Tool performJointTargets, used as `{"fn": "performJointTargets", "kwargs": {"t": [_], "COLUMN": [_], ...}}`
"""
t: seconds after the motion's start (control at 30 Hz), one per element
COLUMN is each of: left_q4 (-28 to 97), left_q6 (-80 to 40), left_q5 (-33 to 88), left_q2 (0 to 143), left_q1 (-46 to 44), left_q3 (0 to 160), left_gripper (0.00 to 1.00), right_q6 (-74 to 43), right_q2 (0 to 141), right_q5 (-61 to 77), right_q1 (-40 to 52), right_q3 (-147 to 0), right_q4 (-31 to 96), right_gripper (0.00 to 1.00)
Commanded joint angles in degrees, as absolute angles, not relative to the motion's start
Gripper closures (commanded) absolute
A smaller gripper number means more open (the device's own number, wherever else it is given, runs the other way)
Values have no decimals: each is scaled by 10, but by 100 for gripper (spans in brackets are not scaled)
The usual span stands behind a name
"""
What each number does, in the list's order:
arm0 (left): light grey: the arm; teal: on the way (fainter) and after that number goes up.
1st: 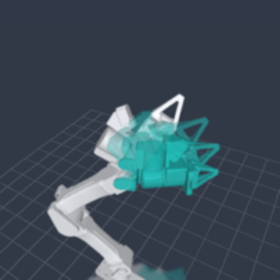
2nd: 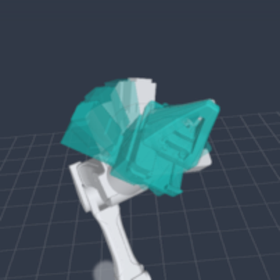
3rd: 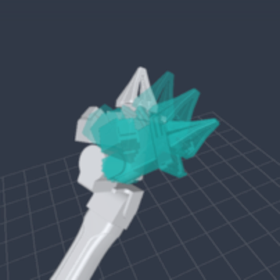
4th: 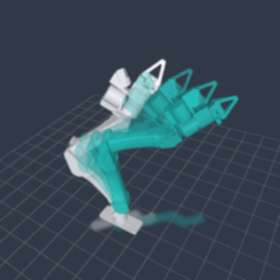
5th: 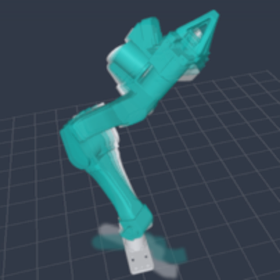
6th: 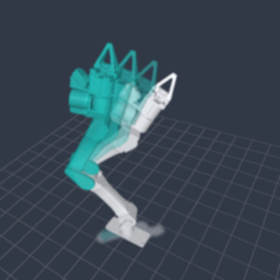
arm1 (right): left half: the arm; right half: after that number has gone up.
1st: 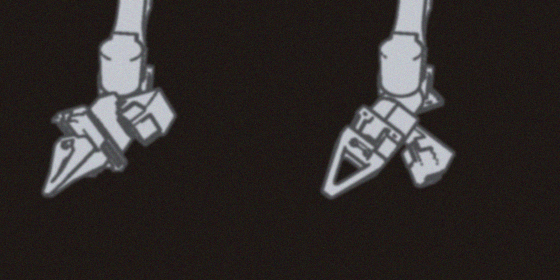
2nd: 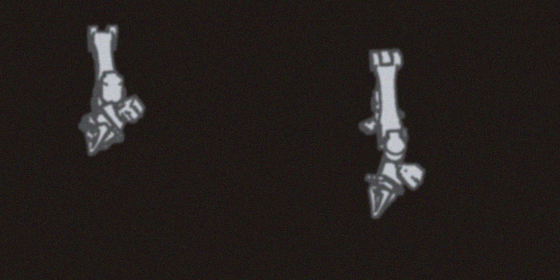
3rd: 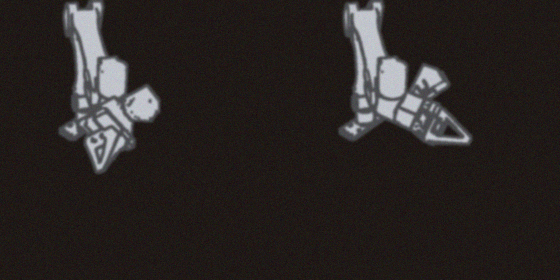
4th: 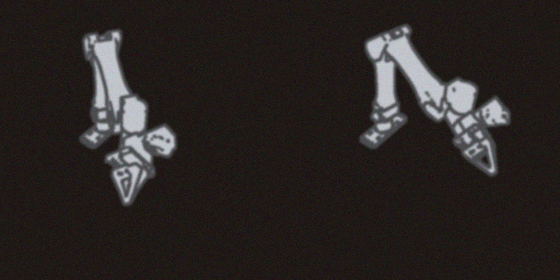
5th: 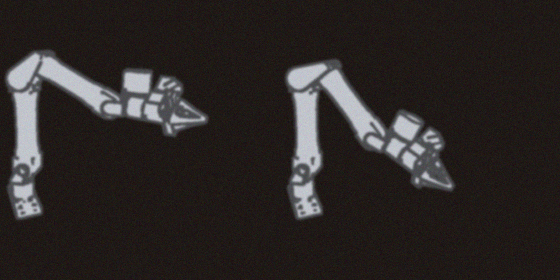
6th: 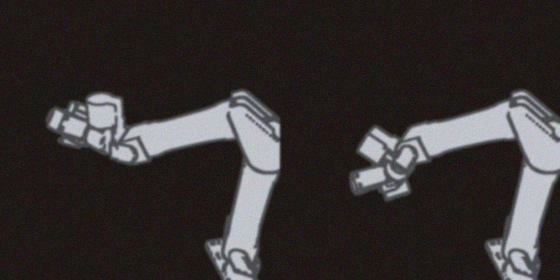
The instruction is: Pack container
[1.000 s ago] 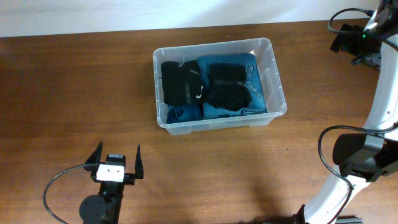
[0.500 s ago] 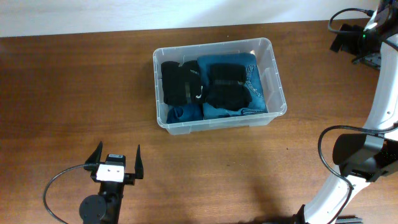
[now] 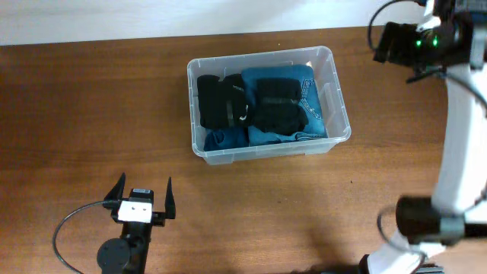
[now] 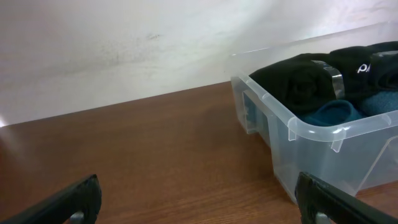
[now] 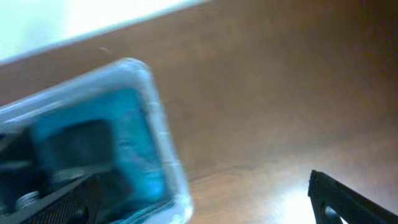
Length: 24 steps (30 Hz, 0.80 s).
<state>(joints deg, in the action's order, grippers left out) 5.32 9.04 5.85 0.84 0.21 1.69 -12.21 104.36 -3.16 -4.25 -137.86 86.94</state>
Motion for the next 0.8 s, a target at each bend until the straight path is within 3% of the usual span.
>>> {"fn": "performJointTargets", "kwargs": {"t": [0.0,0.2,0.5,0.77], "left_q4": [51,51,51,51], "left_q6": [100,100,100,100], "left_q5": [67,67,67,67], "left_q2": [3,3,3,3], "left_q1": [5,5,5,5], "left_q3": [11,11,11,11], "left_gripper": [1,1,1,1], "right_q6": [-123,-123,-124,-125], "right_q2": [954,750,409,213], "right_q5": [-54,-51,-5,-6], "right_q1": [0,60,68,67], "right_q3": [-1341,-1084,-598,-338], "right_q4": [852,635,265,138], "right_gripper": [2,2,2,2]}}
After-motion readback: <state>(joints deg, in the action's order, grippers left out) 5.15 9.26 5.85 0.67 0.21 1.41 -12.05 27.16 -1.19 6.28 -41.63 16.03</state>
